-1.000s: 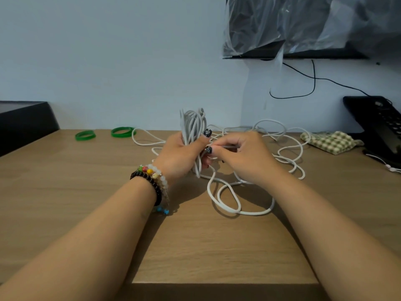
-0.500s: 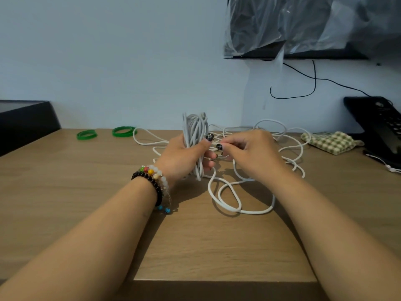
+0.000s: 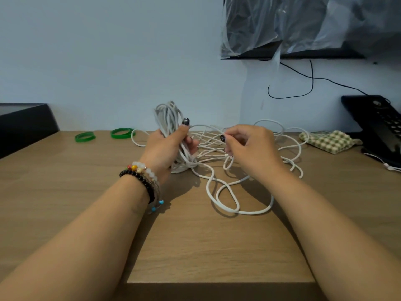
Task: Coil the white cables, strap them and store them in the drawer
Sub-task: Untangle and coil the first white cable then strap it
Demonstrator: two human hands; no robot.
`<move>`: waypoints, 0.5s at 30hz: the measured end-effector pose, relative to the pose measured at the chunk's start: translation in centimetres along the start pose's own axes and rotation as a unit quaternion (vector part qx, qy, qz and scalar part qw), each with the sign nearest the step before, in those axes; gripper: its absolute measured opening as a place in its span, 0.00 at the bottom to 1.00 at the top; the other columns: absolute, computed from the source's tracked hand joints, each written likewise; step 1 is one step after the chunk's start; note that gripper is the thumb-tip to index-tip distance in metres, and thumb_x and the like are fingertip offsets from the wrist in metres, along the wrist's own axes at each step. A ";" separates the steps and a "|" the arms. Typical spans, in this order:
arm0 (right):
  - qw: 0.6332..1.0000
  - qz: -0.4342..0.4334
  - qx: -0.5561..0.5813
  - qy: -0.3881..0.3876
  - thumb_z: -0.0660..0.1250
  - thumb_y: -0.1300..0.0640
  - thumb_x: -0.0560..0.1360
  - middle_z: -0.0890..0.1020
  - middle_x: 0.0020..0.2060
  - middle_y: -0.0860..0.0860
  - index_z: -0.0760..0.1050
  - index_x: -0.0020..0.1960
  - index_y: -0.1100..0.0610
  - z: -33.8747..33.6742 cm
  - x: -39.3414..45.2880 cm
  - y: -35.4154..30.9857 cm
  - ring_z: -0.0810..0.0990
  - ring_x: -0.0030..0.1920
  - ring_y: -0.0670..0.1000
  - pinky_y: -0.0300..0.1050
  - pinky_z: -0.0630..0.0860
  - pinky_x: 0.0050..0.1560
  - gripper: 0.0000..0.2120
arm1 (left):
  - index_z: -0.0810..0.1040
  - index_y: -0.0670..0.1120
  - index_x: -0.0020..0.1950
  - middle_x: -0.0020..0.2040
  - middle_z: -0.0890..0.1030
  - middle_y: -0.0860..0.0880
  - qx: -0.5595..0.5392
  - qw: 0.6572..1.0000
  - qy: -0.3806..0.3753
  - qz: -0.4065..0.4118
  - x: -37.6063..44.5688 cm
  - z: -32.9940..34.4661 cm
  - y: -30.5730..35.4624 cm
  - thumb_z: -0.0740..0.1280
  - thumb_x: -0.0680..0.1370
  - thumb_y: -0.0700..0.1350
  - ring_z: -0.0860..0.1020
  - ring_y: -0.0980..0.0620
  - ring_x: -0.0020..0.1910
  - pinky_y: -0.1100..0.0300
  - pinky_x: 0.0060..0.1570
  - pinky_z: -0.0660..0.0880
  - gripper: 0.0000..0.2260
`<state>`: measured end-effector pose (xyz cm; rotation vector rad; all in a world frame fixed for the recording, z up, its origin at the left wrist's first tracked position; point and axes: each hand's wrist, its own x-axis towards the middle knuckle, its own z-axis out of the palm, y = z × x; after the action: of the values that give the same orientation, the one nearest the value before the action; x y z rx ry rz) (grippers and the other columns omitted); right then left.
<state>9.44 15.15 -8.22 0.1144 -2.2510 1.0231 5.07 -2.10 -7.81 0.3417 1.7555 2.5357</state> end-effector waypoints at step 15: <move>0.982 0.043 0.184 -0.008 0.69 0.62 0.76 0.84 0.42 0.44 0.83 0.49 0.52 0.2 -0.1 -0.7 0.79 0.40 0.33 0.26 0.73 0.44 0.08 | 0.74 0.40 0.42 0.34 0.77 0.43 0.015 0.985 -0.166 -0.043 -0.9 0.4 -1.0 0.63 0.80 0.40 0.81 0.49 0.35 0.58 0.37 0.80 0.08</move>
<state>9.67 14.52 -7.96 0.1854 -2.0717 1.4813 5.93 -1.48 -8.70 0.6323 1.6429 2.2383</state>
